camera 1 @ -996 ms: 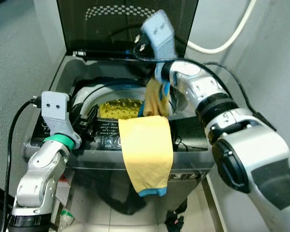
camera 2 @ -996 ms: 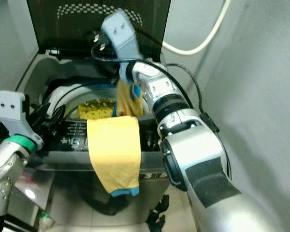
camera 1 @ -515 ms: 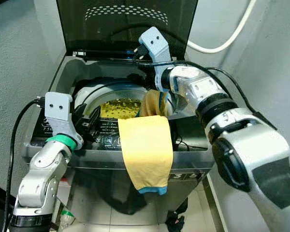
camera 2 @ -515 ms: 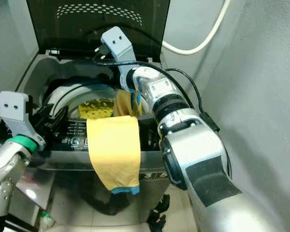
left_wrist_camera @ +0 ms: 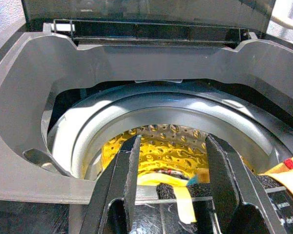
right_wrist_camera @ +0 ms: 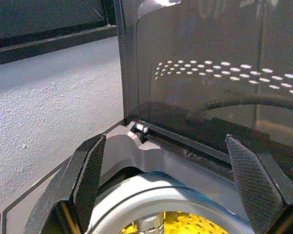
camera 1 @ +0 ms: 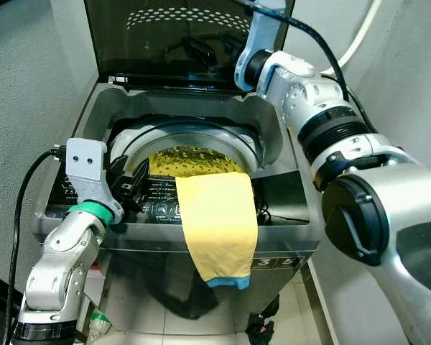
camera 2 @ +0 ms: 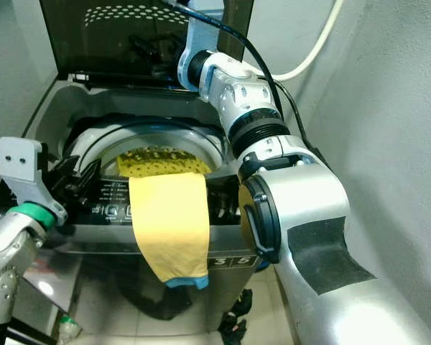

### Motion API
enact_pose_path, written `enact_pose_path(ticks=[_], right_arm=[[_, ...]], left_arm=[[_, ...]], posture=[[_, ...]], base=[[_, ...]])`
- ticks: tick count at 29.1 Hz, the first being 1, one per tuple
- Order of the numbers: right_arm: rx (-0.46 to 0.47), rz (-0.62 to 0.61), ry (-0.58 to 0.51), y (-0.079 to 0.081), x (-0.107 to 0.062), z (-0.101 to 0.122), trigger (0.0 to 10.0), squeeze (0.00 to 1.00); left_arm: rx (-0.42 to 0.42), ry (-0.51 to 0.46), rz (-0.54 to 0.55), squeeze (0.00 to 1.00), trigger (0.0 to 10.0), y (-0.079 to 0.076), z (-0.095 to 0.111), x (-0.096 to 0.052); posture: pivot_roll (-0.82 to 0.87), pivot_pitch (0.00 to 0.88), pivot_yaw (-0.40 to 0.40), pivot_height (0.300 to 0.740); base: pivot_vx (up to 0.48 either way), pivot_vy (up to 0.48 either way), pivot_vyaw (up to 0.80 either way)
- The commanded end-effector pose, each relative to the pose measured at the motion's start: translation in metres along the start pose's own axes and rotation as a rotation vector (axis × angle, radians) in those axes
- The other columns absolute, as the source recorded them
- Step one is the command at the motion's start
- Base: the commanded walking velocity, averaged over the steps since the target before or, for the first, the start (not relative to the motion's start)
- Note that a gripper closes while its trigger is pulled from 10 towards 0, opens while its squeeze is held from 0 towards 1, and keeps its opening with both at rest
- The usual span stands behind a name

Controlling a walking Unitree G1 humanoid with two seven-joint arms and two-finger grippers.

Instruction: Clothes washing

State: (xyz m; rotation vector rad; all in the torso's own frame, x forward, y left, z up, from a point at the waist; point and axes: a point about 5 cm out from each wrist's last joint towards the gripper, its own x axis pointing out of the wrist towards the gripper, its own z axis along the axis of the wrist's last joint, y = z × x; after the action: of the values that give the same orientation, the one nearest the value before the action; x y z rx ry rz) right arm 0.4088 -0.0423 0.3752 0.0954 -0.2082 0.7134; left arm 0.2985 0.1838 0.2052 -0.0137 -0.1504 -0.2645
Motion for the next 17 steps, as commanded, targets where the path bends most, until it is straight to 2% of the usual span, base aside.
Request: enact_pose_path(ticks=[1, 4, 5, 6, 7, 8, 9, 10, 11, 12, 13, 15, 17], right_arm=[[-0.007, 0.001, -0.036, 0.002, 0.001, 0.011, 10.0, 1.00], [-0.030, -0.010, -0.030, 0.001, 0.001, 0.009, 10.0, 1.00], [-0.082, -0.003, -0.004, 0.001, 0.001, 0.005, 10.0, 1.00], [-0.082, -0.003, -0.004, 0.001, 0.001, 0.005, 10.0, 1.00], [-0.246, 0.136, 0.147, 0.004, -0.003, -0.015, 10.0, 0.00], [-0.364, 0.243, 0.265, 0.001, -0.009, -0.031, 10.0, 0.00], [-0.364, 0.243, 0.265, 0.001, -0.009, -0.031, 10.0, 0.00], [-0.431, 0.315, 0.349, 0.000, -0.015, -0.042, 10.0, 0.00], [-0.431, 0.315, 0.349, 0.000, -0.015, -0.042, 10.0, 0.00], [-0.417, 0.411, 0.313, -0.006, -0.024, -0.043, 10.0, 0.00], [-0.417, 0.411, 0.313, -0.006, -0.024, -0.043, 10.0, 0.00], [-0.377, 0.485, 0.224, -0.017, -0.038, -0.037, 10.0, 0.00], [-0.367, 0.500, 0.212, -0.021, -0.043, -0.036, 10.0, 0.00]], left_arm=[[-0.004, 0.014, -0.001, 0.00, 10.0, 0.000, -0.002, -0.003], [-0.003, 0.016, -0.001, 0.00, 10.0, 0.000, -0.002, -0.004], [-0.002, 0.018, -0.003, 0.00, 10.0, 0.000, -0.002, -0.004], [-0.002, 0.018, -0.003, 0.00, 10.0, 0.000, -0.002, -0.004], [0.000, 0.020, -0.005, 0.00, 10.0, 0.000, -0.002, -0.005], [0.002, 0.022, -0.005, 0.00, 10.0, 0.000, -0.003, -0.005], [0.002, 0.022, -0.005, 0.00, 10.0, 0.000, -0.003, -0.005], [0.003, 0.022, -0.005, 0.00, 10.0, -0.001, -0.003, -0.005], [0.003, 0.022, -0.005, 0.00, 10.0, -0.001, -0.003, -0.005], [0.012, 0.028, -0.023, 0.00, 10.0, 0.001, -0.002, -0.010], [0.012, 0.028, -0.023, 0.00, 10.0, 0.001, -0.002, -0.010], [0.029, 0.039, -0.066, 0.00, 10.0, 0.001, -0.001, -0.018], [0.035, 0.044, -0.086, 0.00, 10.0, 0.001, 0.001, -0.021]], posture=[[0.11, 0.019, -0.014, 0.740], [0.11, 0.020, -0.010, 0.740], [0.11, 0.020, -0.007, 0.740], [0.11, 0.020, -0.007, 0.740], [0.11, 0.018, -0.011, 0.740], [0.11, 0.012, -0.016, 0.740], [0.11, 0.012, -0.016, 0.740], [0.11, 0.012, -0.016, 0.740], [0.11, 0.012, -0.016, 0.740], [0.12, 0.002, -0.010, 0.740], [0.12, 0.002, -0.010, 0.740], [0.12, 0.000, -0.010, 0.740], [0.12, 0.000, -0.010, 0.740]], base=[[0.000, 0.000, 0.00], [0.000, 0.000, 0.00], [0.000, 0.000, 0.00], [0.000, 0.000, 0.00], [0.000, 0.000, 0.00], [0.000, 0.000, 0.00], [0.000, 0.000, 0.00], [0.000, 0.000, 0.00], [0.000, 0.000, 0.00], [0.000, 0.000, 0.00], [0.000, 0.000, 0.00], [0.000, 0.000, 0.00], [0.000, 0.000, 0.00]])
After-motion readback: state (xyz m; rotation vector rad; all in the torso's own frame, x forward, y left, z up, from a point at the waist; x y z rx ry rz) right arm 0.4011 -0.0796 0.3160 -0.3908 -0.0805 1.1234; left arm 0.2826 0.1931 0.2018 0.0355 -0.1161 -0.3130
